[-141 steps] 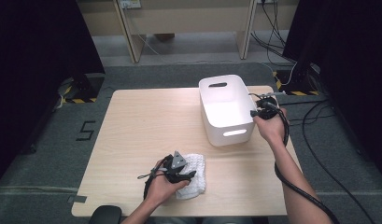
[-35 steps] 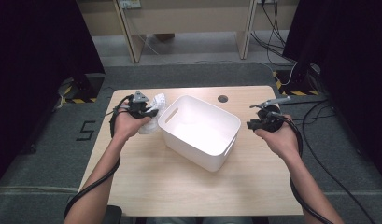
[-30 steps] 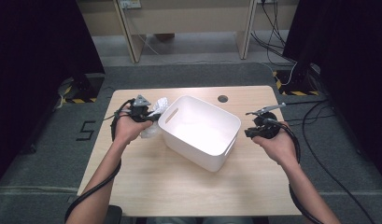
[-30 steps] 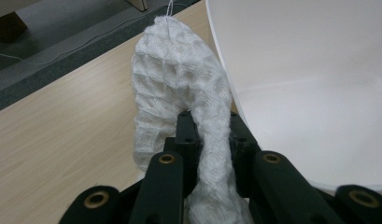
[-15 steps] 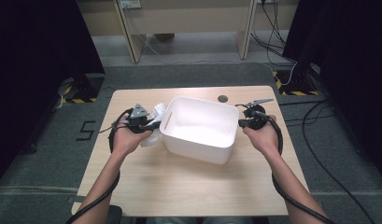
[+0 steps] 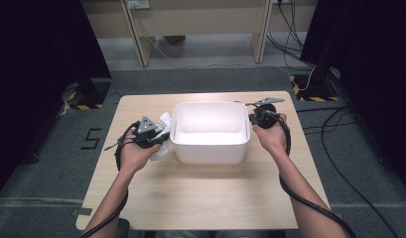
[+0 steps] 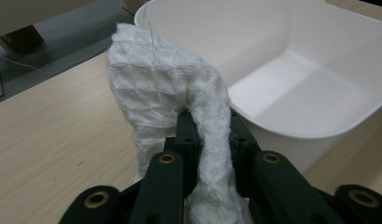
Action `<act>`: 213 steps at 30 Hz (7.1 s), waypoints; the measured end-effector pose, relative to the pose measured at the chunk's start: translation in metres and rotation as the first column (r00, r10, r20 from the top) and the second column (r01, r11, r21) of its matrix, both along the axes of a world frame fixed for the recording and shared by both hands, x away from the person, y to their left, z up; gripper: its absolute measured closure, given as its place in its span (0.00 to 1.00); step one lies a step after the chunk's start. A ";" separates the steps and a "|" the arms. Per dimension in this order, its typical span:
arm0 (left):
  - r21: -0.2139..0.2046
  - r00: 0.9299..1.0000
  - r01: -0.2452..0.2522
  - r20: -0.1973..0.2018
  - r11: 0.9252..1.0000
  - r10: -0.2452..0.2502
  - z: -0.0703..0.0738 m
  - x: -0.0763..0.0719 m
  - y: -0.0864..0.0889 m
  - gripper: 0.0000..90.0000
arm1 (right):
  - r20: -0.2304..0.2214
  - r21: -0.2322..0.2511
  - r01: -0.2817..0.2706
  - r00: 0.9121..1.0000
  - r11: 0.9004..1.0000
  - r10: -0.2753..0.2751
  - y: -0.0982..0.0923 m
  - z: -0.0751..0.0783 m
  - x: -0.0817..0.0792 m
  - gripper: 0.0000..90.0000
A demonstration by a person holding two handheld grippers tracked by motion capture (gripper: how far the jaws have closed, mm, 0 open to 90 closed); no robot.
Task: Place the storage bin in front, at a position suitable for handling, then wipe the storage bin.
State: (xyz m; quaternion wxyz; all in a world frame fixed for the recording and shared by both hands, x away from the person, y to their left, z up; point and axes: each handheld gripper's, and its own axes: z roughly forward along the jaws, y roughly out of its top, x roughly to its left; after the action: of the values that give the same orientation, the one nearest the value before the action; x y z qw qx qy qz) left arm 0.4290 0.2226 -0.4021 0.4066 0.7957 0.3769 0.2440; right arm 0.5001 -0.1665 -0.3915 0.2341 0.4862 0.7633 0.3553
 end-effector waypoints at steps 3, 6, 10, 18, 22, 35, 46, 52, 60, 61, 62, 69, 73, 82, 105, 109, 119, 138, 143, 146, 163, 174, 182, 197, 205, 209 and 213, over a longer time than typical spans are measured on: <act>0.018 1.000 -0.004 0.016 1.000 0.004 0.001 -0.007 0.001 0.87 | 0.009 -0.004 -0.027 1.000 1.000 0.027 -0.006 0.005 -0.009 0.96; 0.023 0.999 -0.006 0.041 1.000 0.005 0.002 -0.021 0.003 0.87 | 0.039 0.018 -0.060 0.997 0.998 0.059 -0.014 0.013 -0.024 0.93; 0.022 0.997 -0.011 0.071 1.000 0.010 0.002 -0.042 0.006 0.87 | 0.046 0.046 -0.096 0.994 0.994 0.094 -0.019 0.015 -0.040 0.87; -0.003 0.995 0.032 0.091 0.999 -0.032 -0.004 -0.086 -0.001 0.87 | 0.060 0.064 -0.086 0.995 0.994 0.082 -0.023 0.011 -0.051 0.77; 0.008 0.994 0.047 0.097 0.999 -0.047 -0.011 -0.086 -0.009 0.87 | 0.065 0.072 -0.093 0.994 0.993 0.089 -0.023 0.015 -0.050 0.75; -0.030 0.996 0.036 0.086 0.999 -0.033 -0.019 -0.090 -0.023 0.87 | 0.028 0.071 -0.117 0.993 0.991 0.116 -0.012 0.019 -0.049 0.70; -0.046 0.997 0.037 0.073 0.998 -0.033 -0.028 -0.090 -0.032 0.87 | 0.010 0.074 -0.145 0.989 0.987 0.145 -0.007 0.021 -0.050 0.68; -0.061 0.996 0.047 0.073 0.997 -0.042 -0.026 -0.092 -0.034 0.87 | 0.008 0.068 -0.125 0.992 0.990 0.125 -0.006 0.023 -0.053 0.68; -0.070 0.996 0.054 0.067 0.996 -0.050 -0.026 -0.091 -0.040 0.87 | -0.003 0.059 -0.104 0.995 0.993 0.104 -0.006 0.023 -0.052 0.68; -0.068 0.997 0.054 0.065 0.996 -0.049 -0.025 -0.090 -0.041 0.87 | -0.007 0.058 -0.101 0.995 0.993 0.102 -0.007 0.022 -0.052 0.68; -0.065 0.997 0.052 0.064 0.997 -0.048 -0.025 -0.089 -0.043 0.87 | -0.017 0.062 -0.099 0.995 0.993 0.100 -0.008 0.020 -0.051 0.68; -0.038 0.997 0.013 0.070 0.999 -0.010 -0.027 -0.082 -0.049 0.87 | -0.054 0.067 -0.135 0.989 0.989 0.139 -0.004 0.013 -0.049 0.73; -0.026 0.997 0.012 0.073 1.000 -0.010 -0.023 -0.081 -0.049 0.87 | -0.051 0.048 -0.140 0.988 0.989 0.143 -0.003 0.012 -0.049 0.75; -0.022 0.998 0.009 0.069 1.000 -0.007 -0.021 -0.077 -0.049 0.87 | -0.049 0.050 -0.138 0.989 0.989 0.141 -0.003 0.012 -0.049 0.76; 0.000 0.999 -0.007 0.048 1.000 0.007 -0.037 -0.064 -0.049 0.87 | -0.044 0.027 -0.143 0.989 0.989 0.144 -0.001 0.012 -0.049 0.76; 0.002 0.999 -0.009 0.033 1.000 0.009 -0.044 -0.061 -0.049 0.87 | -0.043 0.029 -0.143 0.989 0.989 0.144 0.000 0.011 -0.049 0.76; 0.014 1.000 -0.010 0.004 1.000 0.010 -0.057 -0.057 -0.053 0.87 | -0.042 0.036 -0.138 0.989 0.990 0.139 0.000 0.011 -0.050 0.76; 0.035 0.999 0.006 -0.035 0.999 -0.005 -0.070 -0.052 -0.062 0.87 | -0.042 0.039 -0.133 0.990 0.990 0.134 0.002 0.011 -0.050 0.76; 0.030 0.999 0.006 -0.032 1.000 -0.005 -0.069 -0.052 -0.063 0.87 | -0.044 0.038 -0.133 0.990 0.990 0.135 0.002 0.011 -0.050 0.76; 0.036 0.999 0.006 -0.033 0.999 -0.005 -0.070 -0.051 -0.063 0.87 | -0.041 0.042 -0.135 0.990 0.990 0.137 0.002 0.010 -0.050 0.76; 0.044 0.999 0.025 -0.037 0.999 -0.023 -0.074 -0.048 -0.075 0.87 | -0.040 0.045 -0.133 0.990 0.990 0.135 0.003 0.010 -0.050 0.75; 0.029 1.000 0.016 0.000 0.999 -0.016 -0.064 -0.049 -0.075 0.87 | -0.040 0.044 -0.135 0.990 0.990 0.136 0.004 0.010 -0.050 0.75; 0.034 0.998 0.025 0.049 0.999 -0.027 -0.047 -0.051 -0.077 0.87 | -0.041 0.046 -0.134 0.990 0.990 0.136 0.004 0.010 -0.050 0.75; 0.050 0.995 0.038 0.092 0.998 -0.042 -0.033 -0.049 -0.080 0.87 | -0.043 0.046 -0.138 0.989 0.989 0.139 0.005 0.010 -0.050 0.75; 0.051 0.995 0.046 0.087 0.998 -0.050 -0.032 -0.049 -0.086 0.87 | -0.044 0.048 -0.137 0.989 0.989 0.139 0.005 0.010 -0.050 0.74; 0.059 0.995 0.054 0.087 0.997 -0.059 -0.031 -0.050 -0.087 0.87 | -0.045 0.048 -0.137 0.989 0.989 0.139 0.005 0.011 -0.050 0.74; 0.055 0.994 0.056 0.088 0.997 -0.061 -0.031 -0.049 -0.089 0.87 | -0.045 0.046 -0.138 0.989 0.989 0.140 0.005 0.011 -0.050 0.74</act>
State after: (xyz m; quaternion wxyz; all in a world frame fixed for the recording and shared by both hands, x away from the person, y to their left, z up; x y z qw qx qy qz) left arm 0.3797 0.1332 -0.4331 0.4091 0.8051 0.3283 0.2770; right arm 0.4499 -0.1610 -0.3808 0.1798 0.4451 0.7930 0.3752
